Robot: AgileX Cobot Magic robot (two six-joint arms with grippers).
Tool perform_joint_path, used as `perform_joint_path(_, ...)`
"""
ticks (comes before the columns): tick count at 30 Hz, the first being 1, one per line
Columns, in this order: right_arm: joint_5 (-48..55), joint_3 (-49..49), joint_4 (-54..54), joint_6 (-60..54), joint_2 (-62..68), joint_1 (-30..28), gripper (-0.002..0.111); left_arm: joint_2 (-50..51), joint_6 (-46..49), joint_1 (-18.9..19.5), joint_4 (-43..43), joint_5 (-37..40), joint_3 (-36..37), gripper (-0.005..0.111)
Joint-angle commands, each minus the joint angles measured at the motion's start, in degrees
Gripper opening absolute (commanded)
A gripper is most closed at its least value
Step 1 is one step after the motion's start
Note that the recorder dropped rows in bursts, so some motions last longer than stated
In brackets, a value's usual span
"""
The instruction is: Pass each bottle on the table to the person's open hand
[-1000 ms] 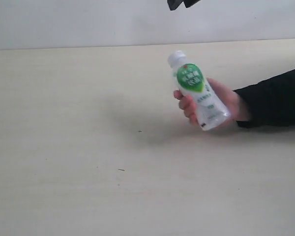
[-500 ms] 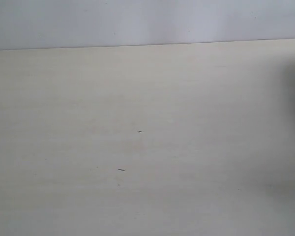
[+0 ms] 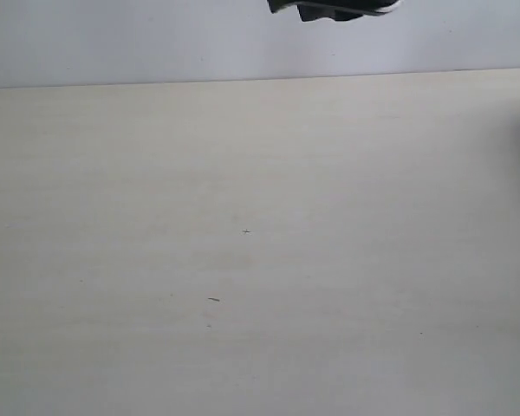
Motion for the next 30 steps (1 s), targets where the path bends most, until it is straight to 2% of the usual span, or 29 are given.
perform_joint_path(1, -11.2, 11.4, 0.4, -1.7, -8.7, 0.2, 0.0, -0.4, 0.0, -0.3, 0.1, 0.0, 0.4, 0.0)
perform_joint_path(5, -24.2, 22.1, 0.4, -2.7, -18.5, 0.2, 0.0, -0.4, 0.0, -0.3, 0.1, 0.0, 0.4, 0.0)
perform_joint_path(7, -27.2, 25.0, 0.4, -2.7, -23.2, 0.2, 0.0, -0.4, 0.0, -0.3, 0.1, 0.0, 0.4, 0.0)
perform_joint_path(16, -25.6, 28.3, 0.4, -2.7, -36.7, 0.2, 0.0, -0.4, 0.0, -0.3, 0.1, 0.0, 0.4, 0.0)
perform_joint_path(30, -25.8, 28.3, 0.4, -2.7, -41.3, 0.2, 0.0, -0.4, 0.0, -0.3, 0.1, 0.0, 0.4, 0.0)
